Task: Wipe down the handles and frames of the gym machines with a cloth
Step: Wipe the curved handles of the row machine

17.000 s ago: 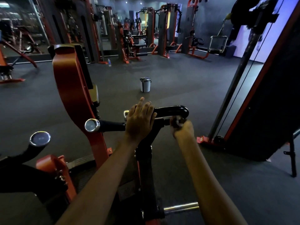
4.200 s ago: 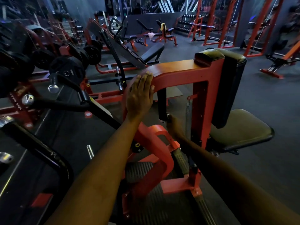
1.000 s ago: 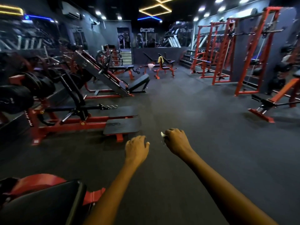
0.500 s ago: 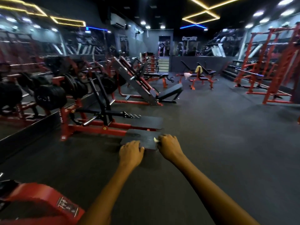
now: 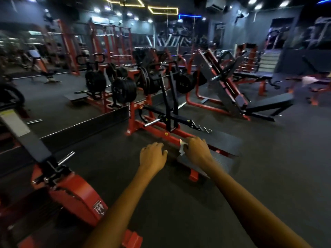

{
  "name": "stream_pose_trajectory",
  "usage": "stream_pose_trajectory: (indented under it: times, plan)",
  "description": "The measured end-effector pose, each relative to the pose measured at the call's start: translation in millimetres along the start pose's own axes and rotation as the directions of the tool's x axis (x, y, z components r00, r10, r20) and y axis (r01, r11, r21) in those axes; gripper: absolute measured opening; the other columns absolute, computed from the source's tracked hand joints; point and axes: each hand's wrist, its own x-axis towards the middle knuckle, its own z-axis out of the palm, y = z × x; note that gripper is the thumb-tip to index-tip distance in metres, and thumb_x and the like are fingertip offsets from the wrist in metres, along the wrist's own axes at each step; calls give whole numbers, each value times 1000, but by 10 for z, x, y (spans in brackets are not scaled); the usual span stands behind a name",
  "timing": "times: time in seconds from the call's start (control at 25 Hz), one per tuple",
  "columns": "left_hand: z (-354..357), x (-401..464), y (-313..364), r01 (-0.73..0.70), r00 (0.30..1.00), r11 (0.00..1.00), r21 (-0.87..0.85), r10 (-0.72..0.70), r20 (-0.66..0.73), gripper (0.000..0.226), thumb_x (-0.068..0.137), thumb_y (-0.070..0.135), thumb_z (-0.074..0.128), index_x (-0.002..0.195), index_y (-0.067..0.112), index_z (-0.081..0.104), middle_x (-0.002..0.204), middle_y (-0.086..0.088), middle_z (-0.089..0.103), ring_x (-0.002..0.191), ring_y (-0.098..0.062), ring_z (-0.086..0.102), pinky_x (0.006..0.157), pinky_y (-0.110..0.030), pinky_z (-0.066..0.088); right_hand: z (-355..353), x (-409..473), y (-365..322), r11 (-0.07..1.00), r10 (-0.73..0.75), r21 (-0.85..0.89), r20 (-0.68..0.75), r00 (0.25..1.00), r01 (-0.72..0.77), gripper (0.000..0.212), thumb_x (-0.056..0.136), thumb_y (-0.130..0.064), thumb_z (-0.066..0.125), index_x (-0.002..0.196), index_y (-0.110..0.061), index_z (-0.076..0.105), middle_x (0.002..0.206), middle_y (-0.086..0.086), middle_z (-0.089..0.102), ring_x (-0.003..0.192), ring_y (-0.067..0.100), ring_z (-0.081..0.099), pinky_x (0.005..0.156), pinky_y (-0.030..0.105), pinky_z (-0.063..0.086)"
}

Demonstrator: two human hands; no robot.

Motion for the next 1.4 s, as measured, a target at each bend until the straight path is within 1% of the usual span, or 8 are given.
stream_pose_trajectory:
  times: [0.12,0.36,0.48,0.68,0.96,1.12,1.24,1.4]
  plan:
    - [161,679,-118,100,995,995,-15,-100,-9,39,98,36,47,133,19,50,132,0,55,119,-18,52,100,-34,40,290,805,216,998,-52,40,59,997,49,16,92,-20,52,101,-18,65,97,0,66,85,10,56,89,29,43]
    - [228,1890,-557,270,961,963,-18,-271,-57,40,98,36,48,134,20,49,132,-1,55,118,-17,53,99,-34,41,885,2441,311,981,-195,43,171,966,191,14,92,-22,51,97,-19,63,97,-1,66,94,17,61,93,36,46]
    - [240,2374,-1005,393,917,919,29,-389,-94,37,98,36,48,131,20,51,128,0,56,116,-16,54,98,-33,42,1380,3162,76,956,-289,19,211,934,292,22,92,-21,52,110,-15,62,111,4,63,105,20,58,96,36,44]
    - [199,3283,-1911,599,790,800,35,-583,-187,37,98,36,47,132,20,50,130,0,54,118,-17,52,100,-34,40,2085,4530,-537,833,-553,147,234,800,533,18,91,-21,53,104,-14,64,107,6,64,101,21,60,91,34,45]
    - [-149,4270,-3138,825,533,566,-2,-778,-332,30,98,35,46,124,22,55,125,-2,60,114,-21,55,96,-34,40,2776,6336,-1601,627,-770,368,155,619,687,20,90,-20,49,84,-13,67,93,2,70,92,21,63,86,36,45]
    - [-317,4479,-3908,891,407,451,-43,-839,-362,32,97,33,46,125,21,55,127,-2,58,116,-22,54,99,-37,38,3214,6809,-2379,494,-861,465,149,485,734,24,93,-21,47,80,-16,66,87,-1,70,86,15,62,82,30,37]
    - [-437,4568,-4580,923,336,381,-53,-866,-369,30,97,33,47,120,17,57,124,-3,59,113,-22,55,98,-38,38,3652,7168,-3034,429,-895,541,147,421,723,25,93,-23,48,80,-15,68,84,-2,70,83,14,64,85,33,45]
    - [-673,4703,-5509,948,256,308,-76,-885,-388,29,98,31,45,120,16,57,126,-2,58,114,-21,55,97,-36,39,4197,7628,-3882,371,-921,646,161,355,667,22,91,-26,54,74,-16,64,76,-3,70,73,10,65,76,34,52]
